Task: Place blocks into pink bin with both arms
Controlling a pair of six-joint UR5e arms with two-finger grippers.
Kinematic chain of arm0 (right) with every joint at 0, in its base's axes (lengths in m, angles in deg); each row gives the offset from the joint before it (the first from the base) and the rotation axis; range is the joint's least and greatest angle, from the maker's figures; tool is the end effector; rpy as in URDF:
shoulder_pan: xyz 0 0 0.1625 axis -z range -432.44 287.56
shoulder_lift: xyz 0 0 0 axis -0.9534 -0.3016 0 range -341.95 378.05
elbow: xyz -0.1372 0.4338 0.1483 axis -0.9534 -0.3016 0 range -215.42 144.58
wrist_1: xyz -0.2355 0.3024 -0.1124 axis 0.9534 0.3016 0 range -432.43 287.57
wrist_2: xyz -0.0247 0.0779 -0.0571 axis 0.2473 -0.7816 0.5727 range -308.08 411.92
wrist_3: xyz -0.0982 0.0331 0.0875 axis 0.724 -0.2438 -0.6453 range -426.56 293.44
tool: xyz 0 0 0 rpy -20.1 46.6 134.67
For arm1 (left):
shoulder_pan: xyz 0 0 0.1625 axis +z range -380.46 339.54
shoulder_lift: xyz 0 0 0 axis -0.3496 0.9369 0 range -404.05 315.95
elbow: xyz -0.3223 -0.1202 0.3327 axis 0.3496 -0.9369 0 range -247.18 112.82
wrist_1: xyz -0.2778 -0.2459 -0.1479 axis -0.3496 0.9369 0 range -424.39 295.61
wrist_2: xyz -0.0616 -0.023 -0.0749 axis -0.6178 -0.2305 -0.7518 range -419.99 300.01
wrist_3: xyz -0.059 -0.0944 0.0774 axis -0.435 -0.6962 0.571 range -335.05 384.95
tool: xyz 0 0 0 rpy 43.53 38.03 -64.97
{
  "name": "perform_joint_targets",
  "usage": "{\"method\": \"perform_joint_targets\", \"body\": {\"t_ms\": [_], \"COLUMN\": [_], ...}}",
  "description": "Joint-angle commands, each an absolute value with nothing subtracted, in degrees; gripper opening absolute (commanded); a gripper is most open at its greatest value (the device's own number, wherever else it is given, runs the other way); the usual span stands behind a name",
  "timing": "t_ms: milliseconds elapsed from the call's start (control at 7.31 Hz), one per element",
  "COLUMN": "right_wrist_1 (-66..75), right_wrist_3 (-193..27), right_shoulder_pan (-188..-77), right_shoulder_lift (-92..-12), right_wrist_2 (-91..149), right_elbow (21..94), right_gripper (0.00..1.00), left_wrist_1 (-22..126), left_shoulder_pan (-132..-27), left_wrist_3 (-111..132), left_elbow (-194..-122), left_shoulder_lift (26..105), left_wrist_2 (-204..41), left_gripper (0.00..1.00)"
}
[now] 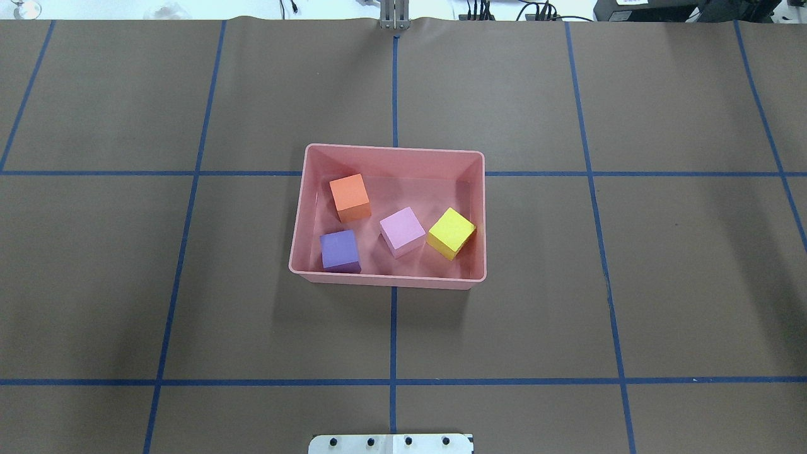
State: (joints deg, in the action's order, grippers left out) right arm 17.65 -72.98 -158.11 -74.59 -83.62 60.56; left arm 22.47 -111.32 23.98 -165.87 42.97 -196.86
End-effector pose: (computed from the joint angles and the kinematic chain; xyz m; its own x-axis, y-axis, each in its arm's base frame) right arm 0.0018 -0.4602 0.7078 0.6994 0.0186 0.7145 -0.0027 0.9997 -0.0233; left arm -0.0410 -0.4529 0.6910 0.6838 0.0056 -0.7297 0.0264 0.9991 0.0324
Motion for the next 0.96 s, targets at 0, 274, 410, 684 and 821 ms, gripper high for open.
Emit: {"method": "perform_joint_targets", "body": {"t_ms": [0,274,410,684,821], "right_wrist_1": [17.7,17.7,17.7,17.7,17.7], "right_wrist_3": [-73.1,-73.0,-73.1,-73.1,-73.1], "right_shoulder_pan": [-158.1,-158.1,-158.1,-158.1,-158.1], "right_shoulder_lift": [-74.7,-74.7,-74.7,-74.8,-74.8], "right_wrist_2": [-83.7,-83.7,-83.8,-83.7,-83.8], "right_elbow": [60.6,60.5,60.5,60.5,60.7], "right_gripper": [1.00,1.00,1.00,1.00,1.00], "left_wrist_1": [17.7,15.1,15.2,15.5,15.6], "left_shoulder_pan": [-111.3,-111.4,-111.4,-111.4,-111.4], "left_wrist_3": [23.8,23.9,23.9,24.2,24.2], "left_elbow": [-165.7,-166.0,-166.2,-165.6,-165.4], "left_shoulder_lift": [43.8,43.4,43.3,43.6,43.4], "left_wrist_2": [-197.0,-196.9,-196.9,-196.9,-195.9], "left_gripper": [1.00,1.00,1.00,1.00,1.00]}}
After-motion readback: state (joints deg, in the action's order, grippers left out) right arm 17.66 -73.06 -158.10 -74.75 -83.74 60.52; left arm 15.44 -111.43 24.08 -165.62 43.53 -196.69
